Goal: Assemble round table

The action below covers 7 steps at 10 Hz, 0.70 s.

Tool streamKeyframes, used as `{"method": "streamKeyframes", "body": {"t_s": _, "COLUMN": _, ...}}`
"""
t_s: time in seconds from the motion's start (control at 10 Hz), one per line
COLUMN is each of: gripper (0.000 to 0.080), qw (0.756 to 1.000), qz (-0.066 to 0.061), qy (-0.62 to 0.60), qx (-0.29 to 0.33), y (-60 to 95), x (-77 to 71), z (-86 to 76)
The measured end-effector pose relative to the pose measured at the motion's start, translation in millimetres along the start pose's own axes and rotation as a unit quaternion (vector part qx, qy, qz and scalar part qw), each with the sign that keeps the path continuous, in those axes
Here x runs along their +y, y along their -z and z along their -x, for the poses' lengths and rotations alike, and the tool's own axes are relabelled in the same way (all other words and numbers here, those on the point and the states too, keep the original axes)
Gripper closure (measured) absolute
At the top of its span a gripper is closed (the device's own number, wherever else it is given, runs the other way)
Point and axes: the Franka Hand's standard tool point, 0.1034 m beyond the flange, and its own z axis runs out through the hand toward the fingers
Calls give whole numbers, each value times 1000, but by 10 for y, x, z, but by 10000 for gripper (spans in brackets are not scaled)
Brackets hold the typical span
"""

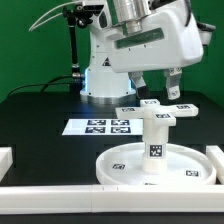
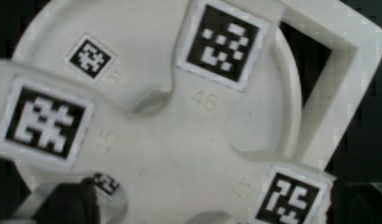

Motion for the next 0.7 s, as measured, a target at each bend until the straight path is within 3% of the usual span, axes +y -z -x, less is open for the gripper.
{"method": "streamKeyframes", "body": {"t_s": 0.2, "gripper": 151, "qw": 991, "qz": 30, "qy": 132, "qx": 17, "y": 10, "x": -19, "z": 11}}
{"method": "streamKeyframes", "body": {"t_s": 0.3, "gripper": 151, "qw": 969, "qz": 62, "qy": 240, "qx": 20, "y": 8, "x": -25, "z": 28}}
{"method": "streamKeyframes", "body": {"t_s": 0.4, "gripper": 151, "qw": 957, "qz": 68, "qy": 282, "qx": 19, "y": 7, "x": -44, "z": 31}}
{"method": "streamKeyframes", "body": {"t_s": 0.7, "gripper": 151, "qw": 929, "qz": 70, "qy": 364, "qx": 13, "y": 9, "x": -25, "z": 5}}
